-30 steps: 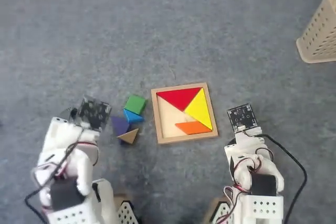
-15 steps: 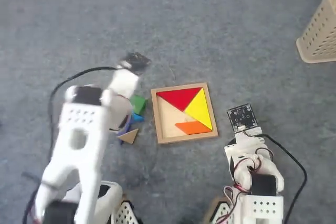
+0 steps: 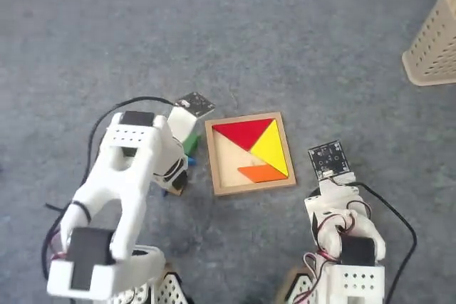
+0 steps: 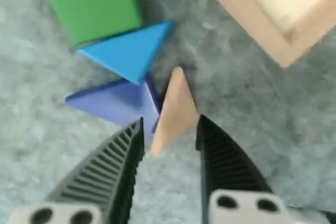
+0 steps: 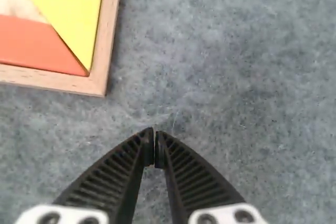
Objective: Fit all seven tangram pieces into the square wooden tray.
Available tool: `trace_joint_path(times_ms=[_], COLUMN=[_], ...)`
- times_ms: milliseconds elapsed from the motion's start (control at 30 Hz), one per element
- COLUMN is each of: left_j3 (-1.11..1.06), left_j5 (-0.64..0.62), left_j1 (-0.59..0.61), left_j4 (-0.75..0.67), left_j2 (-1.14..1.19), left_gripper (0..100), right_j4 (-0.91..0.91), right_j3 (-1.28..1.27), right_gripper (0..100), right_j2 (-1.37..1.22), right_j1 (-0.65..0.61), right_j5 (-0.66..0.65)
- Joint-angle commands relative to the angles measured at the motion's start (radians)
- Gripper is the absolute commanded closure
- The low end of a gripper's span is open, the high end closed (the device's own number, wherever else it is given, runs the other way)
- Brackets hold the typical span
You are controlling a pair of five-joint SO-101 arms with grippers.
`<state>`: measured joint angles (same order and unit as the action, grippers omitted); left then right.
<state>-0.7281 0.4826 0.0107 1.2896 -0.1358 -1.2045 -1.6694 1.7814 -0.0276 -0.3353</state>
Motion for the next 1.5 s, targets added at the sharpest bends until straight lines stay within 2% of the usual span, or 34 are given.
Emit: trace_joint_path(times_ms=[0,233,467,567,867,967,1067,1267,1467], left_j3=[0.001,0.001,0.008,0.024,0.286,0.349,0.348,0.228,0.153], left_j5=[0.015,0.015,0.014,0.015,0.014,0.014,0.015,0.012,-0.08], left_j1=[0.006,0.006,0.006,0.0,-0.003,-0.005,-0.044,-0.221,-0.273], left_j4=[-0.052,-0.129,-0.14,-0.132,0.117,0.189,0.203,0.068,-0.247], left_j2=[0.057,0.206,0.207,0.207,0.195,0.112,-0.034,-0.253,-0.146], left_gripper=[84,85,98,99,99,99,99,99,99], right_j4=[-0.005,-0.005,-0.005,-0.005,-0.005,-0.005,-0.005,-0.005,-0.005], right_j3=[-0.015,-0.015,-0.015,-0.015,-0.015,-0.015,-0.015,-0.015,-0.015], right_gripper=[99.2,99.2,99.2,99.2,99.2,99.2,99.2,99.2,99.2], right_j2=[-0.008,-0.008,-0.008,-0.008,-0.008,-0.008,-0.008,-0.008,-0.008], right_j1=[0.012,0.012,0.012,0.012,0.012,0.012,0.012,0.012,0.012], right_j5=[-0.011,-0.011,-0.011,-0.011,-0.011,-0.011,-0.011,-0.011,-0.011])
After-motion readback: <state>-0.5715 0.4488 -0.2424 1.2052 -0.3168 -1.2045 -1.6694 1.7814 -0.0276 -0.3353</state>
